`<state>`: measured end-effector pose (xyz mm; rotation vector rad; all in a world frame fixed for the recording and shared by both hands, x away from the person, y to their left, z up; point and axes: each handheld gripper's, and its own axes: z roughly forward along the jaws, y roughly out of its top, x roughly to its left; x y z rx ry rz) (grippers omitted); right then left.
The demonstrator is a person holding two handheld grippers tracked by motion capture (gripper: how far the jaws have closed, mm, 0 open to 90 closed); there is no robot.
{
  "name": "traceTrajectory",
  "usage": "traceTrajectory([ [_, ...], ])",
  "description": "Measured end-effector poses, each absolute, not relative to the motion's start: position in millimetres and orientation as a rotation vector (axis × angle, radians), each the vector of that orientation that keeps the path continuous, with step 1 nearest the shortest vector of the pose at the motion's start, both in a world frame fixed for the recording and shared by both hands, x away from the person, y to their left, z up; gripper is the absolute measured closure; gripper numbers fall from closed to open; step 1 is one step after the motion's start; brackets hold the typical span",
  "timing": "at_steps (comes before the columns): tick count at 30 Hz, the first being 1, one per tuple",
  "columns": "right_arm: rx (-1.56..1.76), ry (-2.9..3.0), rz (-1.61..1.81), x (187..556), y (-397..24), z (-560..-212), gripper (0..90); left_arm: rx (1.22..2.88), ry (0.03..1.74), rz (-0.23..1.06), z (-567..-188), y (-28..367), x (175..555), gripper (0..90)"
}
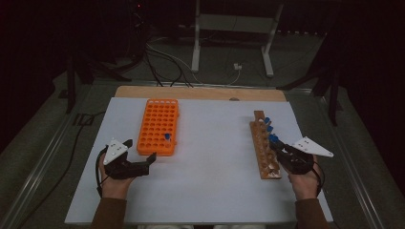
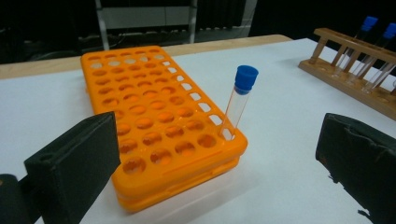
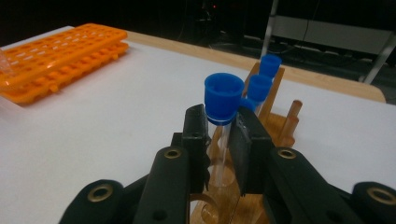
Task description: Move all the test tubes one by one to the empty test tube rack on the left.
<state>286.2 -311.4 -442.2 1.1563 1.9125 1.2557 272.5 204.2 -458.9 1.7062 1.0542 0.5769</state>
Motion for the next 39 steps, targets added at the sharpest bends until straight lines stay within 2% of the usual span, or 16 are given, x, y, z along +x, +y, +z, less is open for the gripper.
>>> traceTrajectory([
  [10,1.138,1.870,1.292,281.7,-313.2,-424.7,77.5,1.717,1.031,0.610,-462.1,201.9,272.8,0.7],
  [13,1.132,1.863,1.300,280.6,-313.6,-421.5,77.5,1.699,0.974,0.652,-463.0,200.9,271.6,0.8],
  [27,1.091,1.828,1.364,273.2,-309.9,-404.0,77.4,1.731,0.984,0.616,-463.7,194.3,273.3,1.3],
  [39,1.031,1.916,1.401,282.2,-273.5,-407.7,77.4,1.774,1.026,0.569,-459.4,180.2,272.9,1.3],
])
